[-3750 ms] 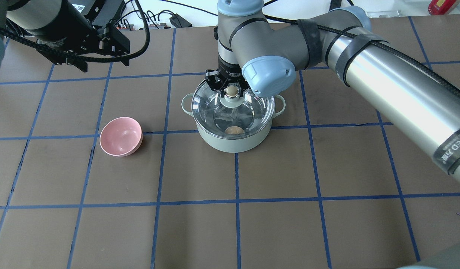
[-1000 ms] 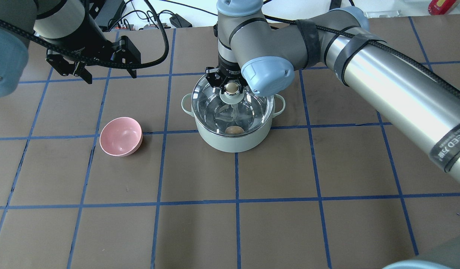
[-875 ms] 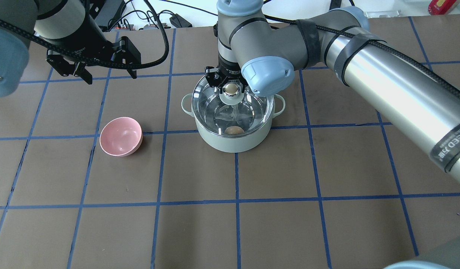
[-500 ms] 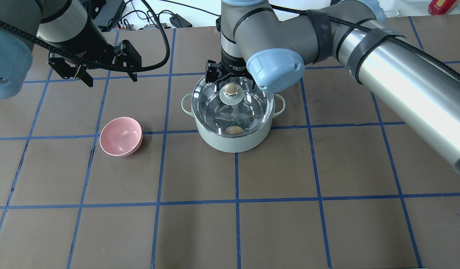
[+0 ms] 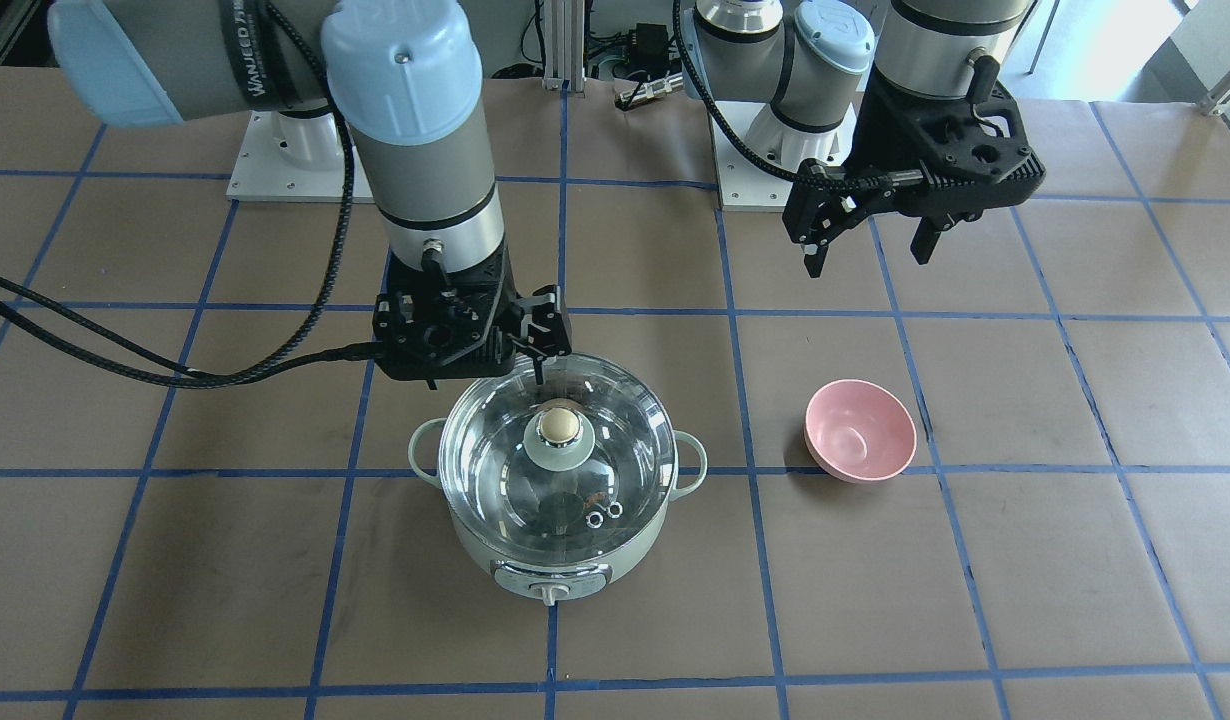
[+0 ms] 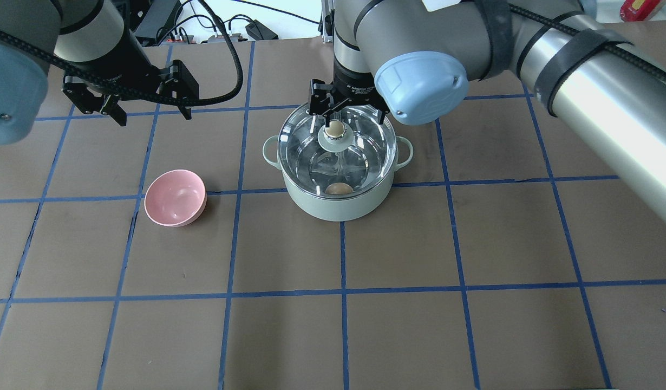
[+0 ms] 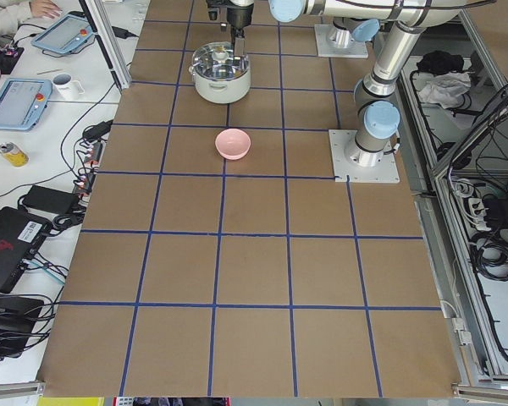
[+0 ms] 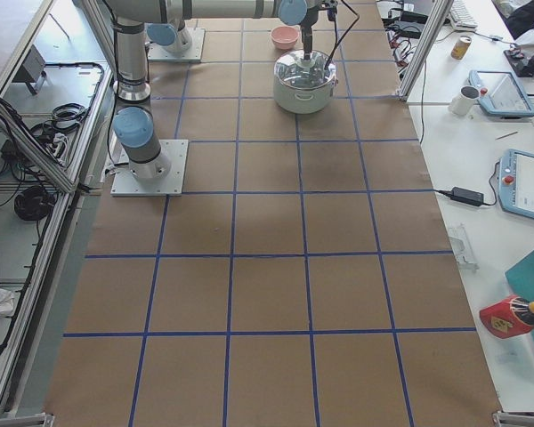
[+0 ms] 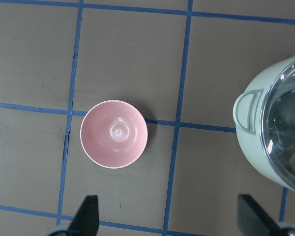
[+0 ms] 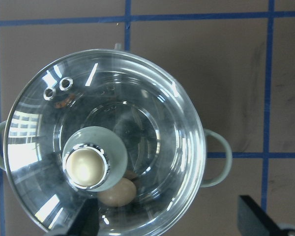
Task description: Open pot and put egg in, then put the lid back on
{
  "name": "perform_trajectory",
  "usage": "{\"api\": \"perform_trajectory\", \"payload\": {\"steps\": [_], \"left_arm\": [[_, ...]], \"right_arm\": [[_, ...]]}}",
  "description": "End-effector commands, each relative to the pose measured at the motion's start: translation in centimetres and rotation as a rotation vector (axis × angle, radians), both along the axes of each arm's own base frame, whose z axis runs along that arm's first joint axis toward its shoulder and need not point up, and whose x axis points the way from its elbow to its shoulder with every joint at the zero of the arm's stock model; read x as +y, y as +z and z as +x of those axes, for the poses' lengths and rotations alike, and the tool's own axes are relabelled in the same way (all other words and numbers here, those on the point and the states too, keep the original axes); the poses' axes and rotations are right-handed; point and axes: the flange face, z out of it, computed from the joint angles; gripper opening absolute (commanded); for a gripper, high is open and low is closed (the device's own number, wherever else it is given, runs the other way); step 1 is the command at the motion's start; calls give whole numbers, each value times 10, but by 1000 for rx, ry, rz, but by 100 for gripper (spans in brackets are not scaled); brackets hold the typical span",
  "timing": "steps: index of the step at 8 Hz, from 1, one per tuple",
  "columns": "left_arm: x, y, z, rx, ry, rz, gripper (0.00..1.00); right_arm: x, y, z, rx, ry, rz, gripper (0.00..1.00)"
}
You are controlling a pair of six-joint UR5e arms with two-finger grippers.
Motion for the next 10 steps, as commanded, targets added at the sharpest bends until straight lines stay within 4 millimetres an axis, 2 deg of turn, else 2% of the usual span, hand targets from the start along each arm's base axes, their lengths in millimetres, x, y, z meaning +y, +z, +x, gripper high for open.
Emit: {"api": "perform_trajectory", "payload": {"steps": [1,3,4,5,10], "left_arm": [[0,-1,-8,69,-11,2,100],[1,-1,-8,74,-11,5,100],[1,-1,-8,73,-13,5,100],[0,-1,-7,73,-11,5,100],[2,1,-8,70,-12,2,100]], "right_arm": [[-10,45,-100,12,-37,-28,100],[5,72,-149,33,-52,-7,100],[16,87,-162,38,-49,-12,100],[21,95,-169,40,-45,-25,100],[23,90,-172,42,-48,7,100]]}}
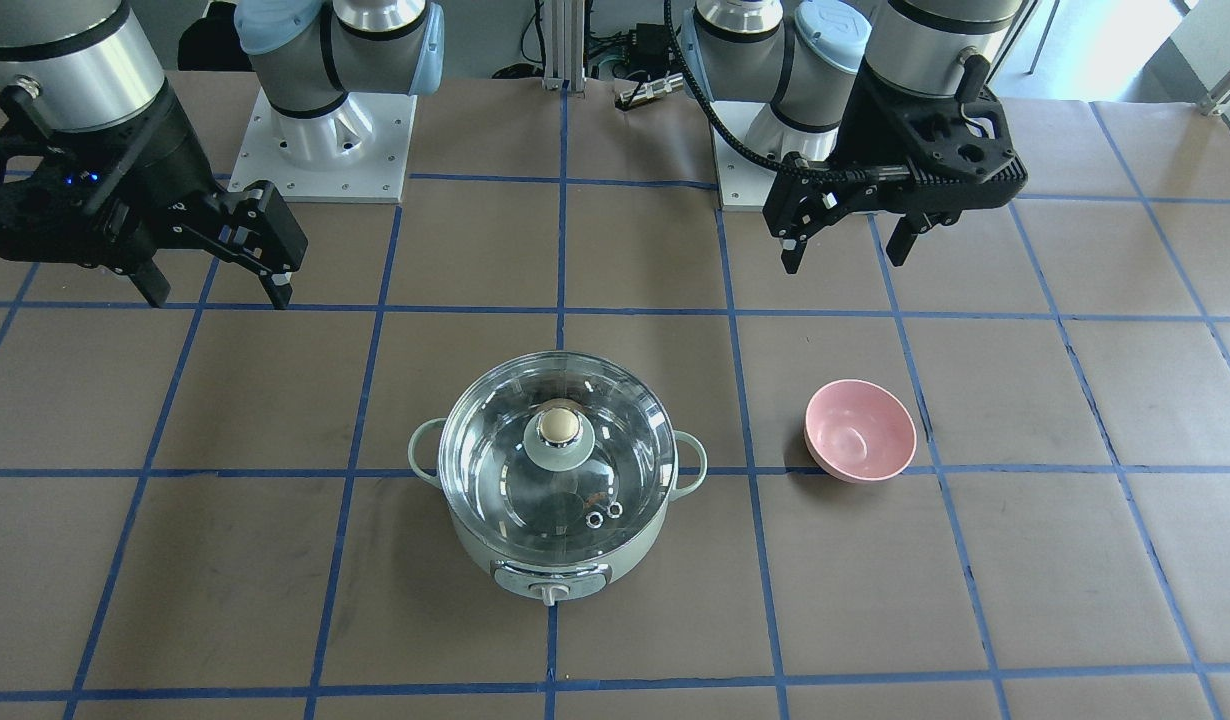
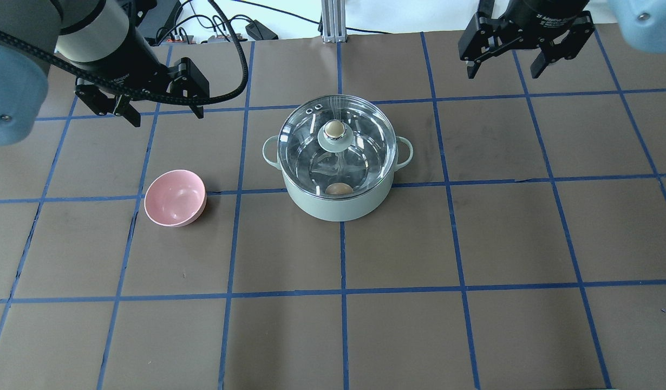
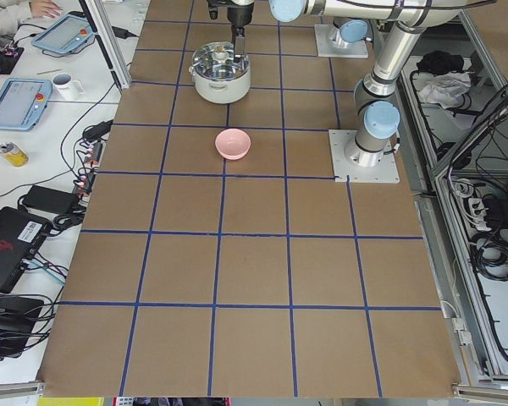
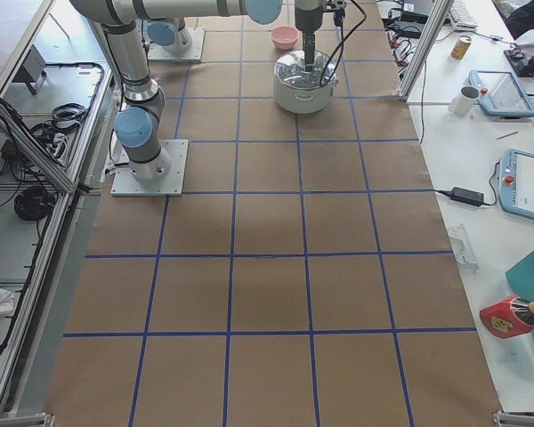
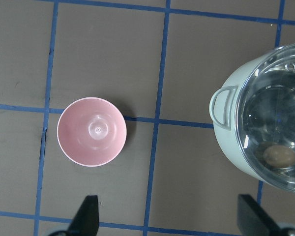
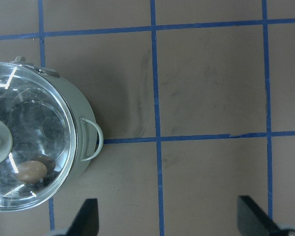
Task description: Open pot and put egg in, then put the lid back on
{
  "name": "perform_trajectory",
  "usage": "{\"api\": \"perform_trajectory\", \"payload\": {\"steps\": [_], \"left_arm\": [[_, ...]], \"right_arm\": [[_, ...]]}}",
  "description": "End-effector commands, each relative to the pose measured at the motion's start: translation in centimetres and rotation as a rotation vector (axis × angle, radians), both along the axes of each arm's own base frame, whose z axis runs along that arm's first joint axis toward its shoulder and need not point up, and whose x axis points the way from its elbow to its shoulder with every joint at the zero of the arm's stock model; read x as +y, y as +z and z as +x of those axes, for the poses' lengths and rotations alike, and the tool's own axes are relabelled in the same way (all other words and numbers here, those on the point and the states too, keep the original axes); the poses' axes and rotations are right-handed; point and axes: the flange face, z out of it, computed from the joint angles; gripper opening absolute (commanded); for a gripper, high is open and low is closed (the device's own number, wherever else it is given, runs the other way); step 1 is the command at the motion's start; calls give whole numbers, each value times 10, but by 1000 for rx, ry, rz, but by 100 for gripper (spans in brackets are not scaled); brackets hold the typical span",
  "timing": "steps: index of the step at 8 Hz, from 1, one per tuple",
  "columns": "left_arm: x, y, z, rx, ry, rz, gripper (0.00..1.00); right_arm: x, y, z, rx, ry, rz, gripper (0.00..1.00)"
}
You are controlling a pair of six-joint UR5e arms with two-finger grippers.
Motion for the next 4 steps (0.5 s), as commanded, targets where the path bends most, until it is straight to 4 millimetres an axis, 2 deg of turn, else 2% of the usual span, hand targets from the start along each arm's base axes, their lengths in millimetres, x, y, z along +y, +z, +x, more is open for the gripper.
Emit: {"api": "perform_trajectory", "payload": {"steps": [1,4], "left_arm": [[0,1,1,-4,1,-1,100],[1,0,1,-5,1,1,100]], "right_arm": [[3,-2,0,0,0,22,100],[2,-3,0,-3,0,21,100]]}}
